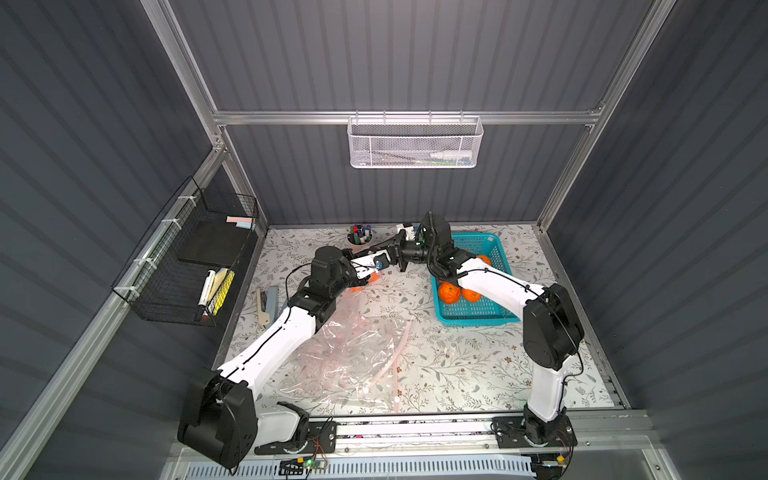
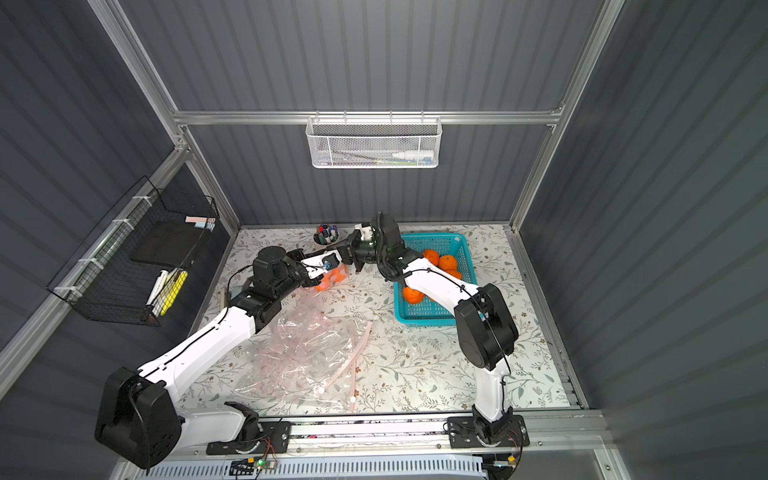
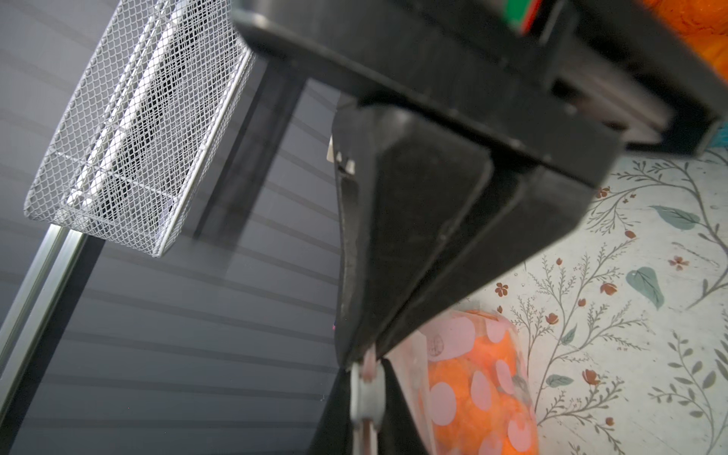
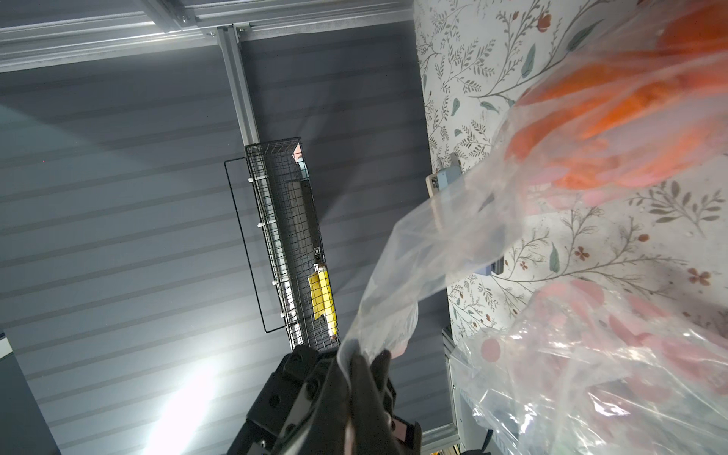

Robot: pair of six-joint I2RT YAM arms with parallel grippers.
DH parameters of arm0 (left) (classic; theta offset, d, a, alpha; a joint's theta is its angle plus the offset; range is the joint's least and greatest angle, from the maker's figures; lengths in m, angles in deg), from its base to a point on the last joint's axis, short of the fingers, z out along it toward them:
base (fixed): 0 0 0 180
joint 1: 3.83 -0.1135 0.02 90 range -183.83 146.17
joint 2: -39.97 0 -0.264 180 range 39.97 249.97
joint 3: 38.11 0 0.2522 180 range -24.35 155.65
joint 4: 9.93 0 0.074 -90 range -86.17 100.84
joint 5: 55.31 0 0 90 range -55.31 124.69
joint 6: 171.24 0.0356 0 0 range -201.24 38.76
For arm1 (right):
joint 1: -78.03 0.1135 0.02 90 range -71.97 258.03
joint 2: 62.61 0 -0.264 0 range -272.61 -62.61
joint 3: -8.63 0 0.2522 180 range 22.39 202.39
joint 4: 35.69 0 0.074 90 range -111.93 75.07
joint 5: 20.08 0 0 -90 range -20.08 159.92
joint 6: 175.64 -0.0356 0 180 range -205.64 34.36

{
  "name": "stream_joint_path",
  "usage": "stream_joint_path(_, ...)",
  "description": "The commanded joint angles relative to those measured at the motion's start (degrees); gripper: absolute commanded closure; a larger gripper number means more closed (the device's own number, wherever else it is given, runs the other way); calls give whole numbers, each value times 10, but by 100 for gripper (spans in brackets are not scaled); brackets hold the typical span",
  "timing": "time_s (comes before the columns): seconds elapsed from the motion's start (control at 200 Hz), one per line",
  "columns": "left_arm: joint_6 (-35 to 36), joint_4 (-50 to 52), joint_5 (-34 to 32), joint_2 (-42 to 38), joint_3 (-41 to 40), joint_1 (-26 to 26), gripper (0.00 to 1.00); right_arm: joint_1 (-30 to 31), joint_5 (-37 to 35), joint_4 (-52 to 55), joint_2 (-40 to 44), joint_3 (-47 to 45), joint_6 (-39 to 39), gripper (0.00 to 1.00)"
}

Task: Open the zip-top bag and take out the orange
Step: Unzip the zipper on the zipper food storage bag.

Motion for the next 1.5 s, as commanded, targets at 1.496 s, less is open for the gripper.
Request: stream_joint_path(1.496, -191, 140, -61, -118, -18, 3, 83, -94, 19, -81, 36, -30, -72, 99)
